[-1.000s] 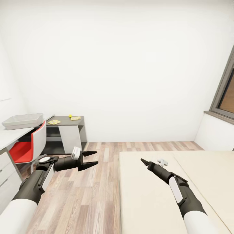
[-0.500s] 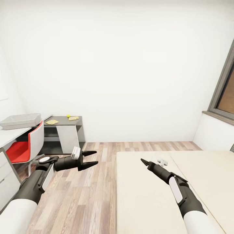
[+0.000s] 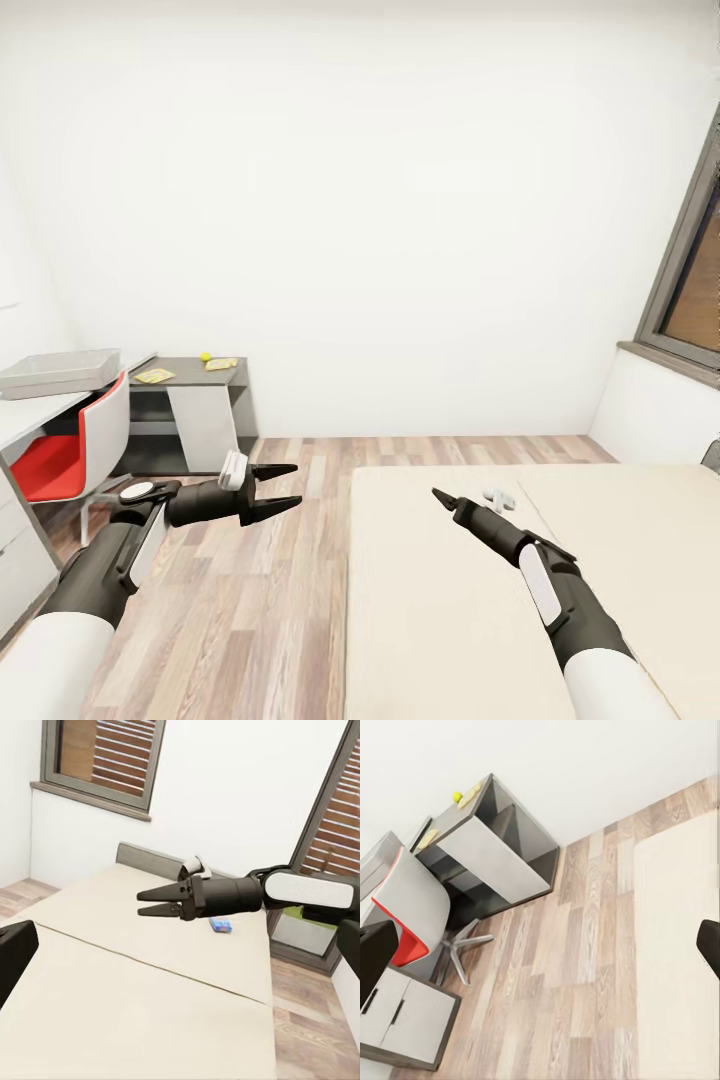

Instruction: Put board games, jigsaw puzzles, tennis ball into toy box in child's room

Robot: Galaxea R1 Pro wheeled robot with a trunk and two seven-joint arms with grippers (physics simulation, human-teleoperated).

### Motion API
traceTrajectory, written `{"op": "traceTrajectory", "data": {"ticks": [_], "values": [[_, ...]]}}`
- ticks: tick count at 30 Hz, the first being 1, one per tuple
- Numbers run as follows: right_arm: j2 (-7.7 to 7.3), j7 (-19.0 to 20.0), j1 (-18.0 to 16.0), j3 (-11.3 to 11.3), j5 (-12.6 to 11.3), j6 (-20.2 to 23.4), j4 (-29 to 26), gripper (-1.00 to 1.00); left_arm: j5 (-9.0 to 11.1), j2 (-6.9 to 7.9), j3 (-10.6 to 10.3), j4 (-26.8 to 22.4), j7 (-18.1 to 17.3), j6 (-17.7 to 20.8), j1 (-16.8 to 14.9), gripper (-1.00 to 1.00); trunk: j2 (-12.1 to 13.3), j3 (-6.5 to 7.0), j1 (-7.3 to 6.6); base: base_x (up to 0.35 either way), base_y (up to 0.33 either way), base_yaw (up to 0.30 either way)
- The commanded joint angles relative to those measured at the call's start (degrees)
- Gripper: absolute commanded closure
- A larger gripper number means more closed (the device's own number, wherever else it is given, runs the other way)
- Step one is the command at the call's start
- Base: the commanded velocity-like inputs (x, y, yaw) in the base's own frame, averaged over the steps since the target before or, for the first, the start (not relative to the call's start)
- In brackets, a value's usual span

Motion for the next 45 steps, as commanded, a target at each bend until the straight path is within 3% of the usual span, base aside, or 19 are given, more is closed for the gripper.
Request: {"op": "traceTrajectory", "data": {"ticks": [1,45], "values": [[0.02,0.1,-0.02,-0.14,-0.52,0.42,0.07,-1.0,0.11,0.0,0.01,0.0,-0.18,0.6,-0.02,-1.0,-0.04,-0.03,0.02,0.0,-0.224,0.0],[0.02,0.14,-0.02,-0.1,-0.5,-0.66,0.24,-1.0,0.11,0.0,-0.06,-0.09,-0.18,0.6,-0.01,-1.0,-0.04,-0.03,0.02,0.0,-0.24,0.0]]}}
